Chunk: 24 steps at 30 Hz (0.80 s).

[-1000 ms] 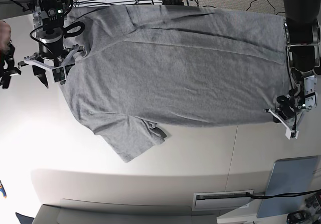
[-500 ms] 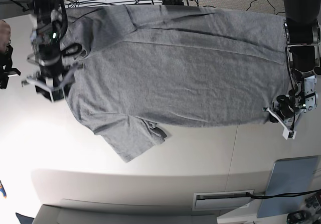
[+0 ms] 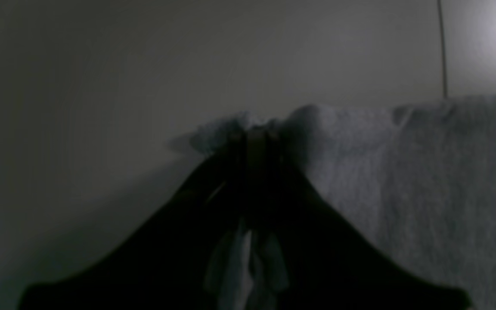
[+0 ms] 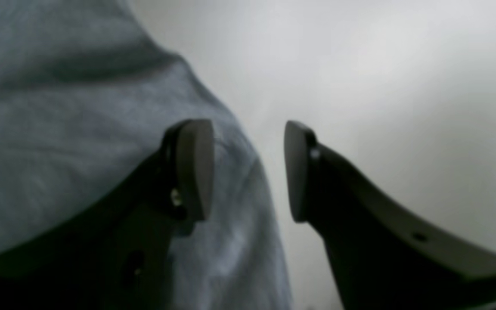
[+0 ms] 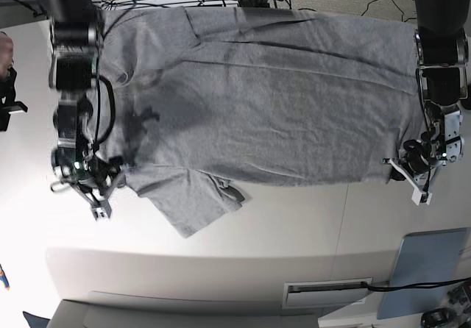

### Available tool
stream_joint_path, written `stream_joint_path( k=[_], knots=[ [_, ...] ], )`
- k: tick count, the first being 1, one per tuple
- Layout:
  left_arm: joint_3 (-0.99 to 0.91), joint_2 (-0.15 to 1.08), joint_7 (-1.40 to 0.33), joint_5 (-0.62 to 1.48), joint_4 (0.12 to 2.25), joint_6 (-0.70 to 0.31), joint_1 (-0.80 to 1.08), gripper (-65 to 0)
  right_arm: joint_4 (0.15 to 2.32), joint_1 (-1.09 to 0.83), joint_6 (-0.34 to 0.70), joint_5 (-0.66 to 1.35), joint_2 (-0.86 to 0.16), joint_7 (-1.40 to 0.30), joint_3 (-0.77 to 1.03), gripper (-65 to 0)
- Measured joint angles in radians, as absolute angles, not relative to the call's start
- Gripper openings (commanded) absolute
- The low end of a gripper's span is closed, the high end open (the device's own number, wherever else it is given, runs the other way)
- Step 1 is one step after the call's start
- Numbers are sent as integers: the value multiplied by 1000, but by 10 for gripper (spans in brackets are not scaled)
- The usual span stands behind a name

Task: Fold the T-shirt properly
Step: 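Grasp the hem corners with the left and right grippers, then lift the hem with both grippers and fold it over onto the collar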

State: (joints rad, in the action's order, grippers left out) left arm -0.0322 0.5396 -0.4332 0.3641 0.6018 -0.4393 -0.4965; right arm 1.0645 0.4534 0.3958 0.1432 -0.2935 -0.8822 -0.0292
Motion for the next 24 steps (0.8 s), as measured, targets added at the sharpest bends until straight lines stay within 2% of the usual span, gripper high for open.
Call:
stream_joint_path(
  k=[3,10,13,19,21,24],
  knots=[
    [-32,540,-433,364,602,-439,-496,-650,918,552,435,142,-276,-877,-28,-384],
    [-32,540,-434,364,602,-439,-496,-650,641,702,456,121,-242,-841,-28,-384],
    [-32,539,-434,363,602,-439,-496,-650,587,722,493,77,-241,-820,-26,-384],
    [-32,540,-435,363,602,-439,-496,-650,573,723,503,60,-238,-818,-26,-386],
    [-32,540,-435,363,602,-439,-496,-650,575,723,525,59,-238,-836,-26,-432],
    [-32,540,-435,363,602,-439,-496,-650,576,723,563,60,-240,-870,-26,-557]
  ],
)
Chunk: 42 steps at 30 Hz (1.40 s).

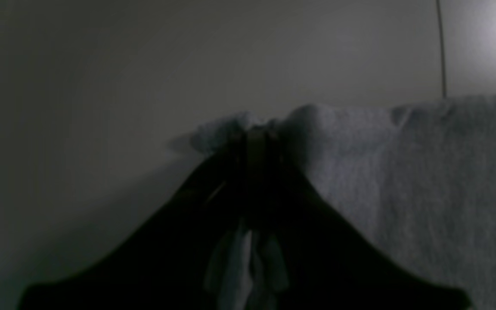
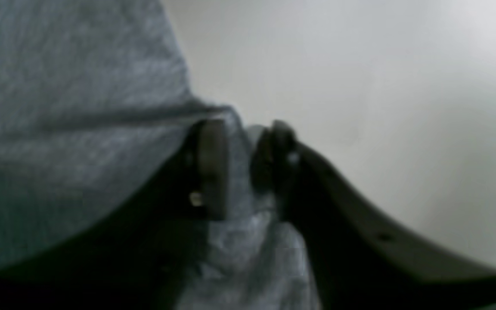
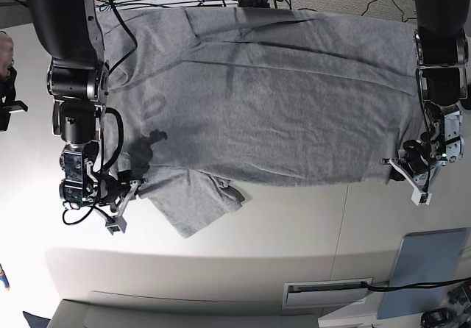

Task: Fold the T-shirt properly
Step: 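Lift the hem with both grippers and fold it over onto the collar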

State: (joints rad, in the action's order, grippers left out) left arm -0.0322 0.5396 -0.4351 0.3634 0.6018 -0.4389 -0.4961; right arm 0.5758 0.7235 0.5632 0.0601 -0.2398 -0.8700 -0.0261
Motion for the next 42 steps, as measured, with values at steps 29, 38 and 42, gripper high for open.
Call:
stream_joint_path(
  k=[29,38,42],
  knots=[
    [-114,675,-632,729,1120,-488,-162,-650,1565,229,435,155,-304,-1164,-27,-650],
    [-368,669,-678,888,1283,-608,109,-650,1861,-81,385,157,-299,-1156,65,-650],
    [-389,668,-706,905,1282,-627,186,-650,1967,-201,384,158,-299,-1154,124,-650]
  ],
)
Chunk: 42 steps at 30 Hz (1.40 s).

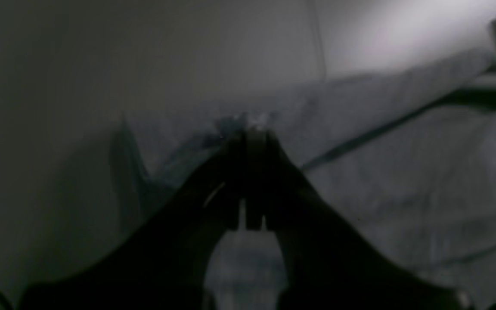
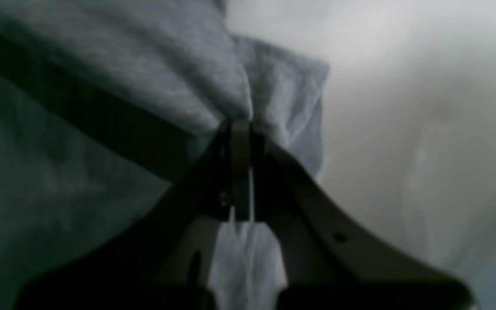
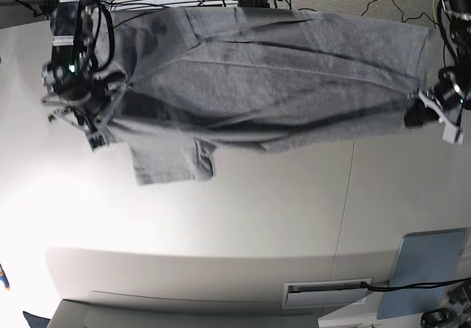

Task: Fold the T-shirt properly
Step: 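Lift the hem with both grippers and fold it over onto the collar, then lower the hem onto the collar edge and adjust the left gripper's hold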

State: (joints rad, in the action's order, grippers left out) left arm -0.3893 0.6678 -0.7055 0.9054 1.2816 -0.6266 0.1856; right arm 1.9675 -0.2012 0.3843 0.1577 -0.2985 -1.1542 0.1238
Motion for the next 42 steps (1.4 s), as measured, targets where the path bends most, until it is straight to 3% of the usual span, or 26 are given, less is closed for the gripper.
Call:
stream_joint_path(
  k=[9,21,33,42],
  knots=[
    [-389,665,-735,910,1283,-675,266,-650,2133,-387,351,106,-299,-1132,201,-650],
    [-389,682,-817,910,1283,-675,265,-650,2148,-517,308,75,-299,-1093,202,-650],
    [-389,719,-816,835,1283,-678,263,-650,2148,-532,299,-3,-299,-1088,202,-650],
    [-398,776,-894,996,1310,-679,263,-650,2148,-532,299,-3,-299,-1100,202,-650]
  ],
)
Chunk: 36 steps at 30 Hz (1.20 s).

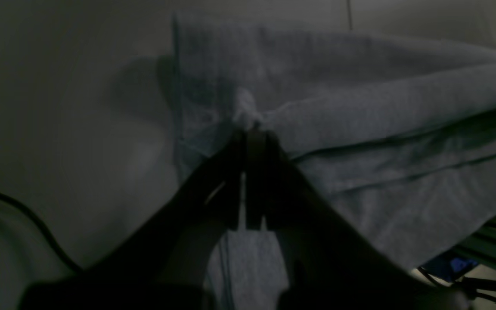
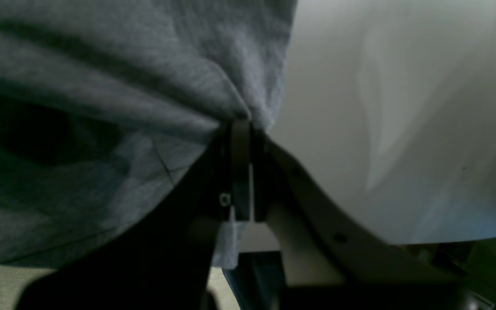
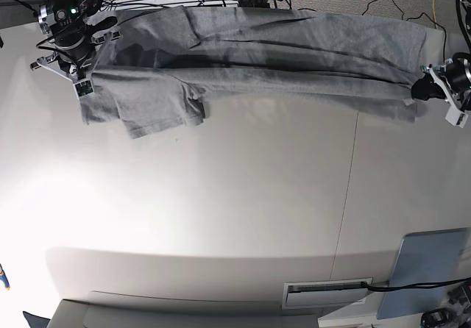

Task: Fold the T-shirt properly
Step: 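Lower the hem onto the collar edge and adjust the left gripper's hold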

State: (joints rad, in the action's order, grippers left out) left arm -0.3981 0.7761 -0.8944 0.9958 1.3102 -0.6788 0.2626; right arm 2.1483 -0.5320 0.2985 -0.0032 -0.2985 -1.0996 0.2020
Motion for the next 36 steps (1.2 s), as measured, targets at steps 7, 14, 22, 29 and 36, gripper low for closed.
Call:
stream_joint_path(
  k=[7,14,22,29,36],
  knots=[
    [-442,779,-978,1003,1377,-679,262,-650,2148,-532,299,-3,-299,-1103,202,-650],
    [-442,780,-1058,1027,1377,-675,265,-650,2148,-532,299,-3,-299,-1111,202,-650],
    [-524,781,-1093,1046,1379,-675,297,-650,2148,-532,299,-27,-299,-1111,202,-650],
    [-590,786,-1099,1111,1378,-687,382,-650,2148,-532,295,-44,-299,-1118,202,-650],
    [-590,760,-1096,1149,1379,-700,441,-650,2148,-532,295,-44,-299,-1122,202,-650]
  ],
)
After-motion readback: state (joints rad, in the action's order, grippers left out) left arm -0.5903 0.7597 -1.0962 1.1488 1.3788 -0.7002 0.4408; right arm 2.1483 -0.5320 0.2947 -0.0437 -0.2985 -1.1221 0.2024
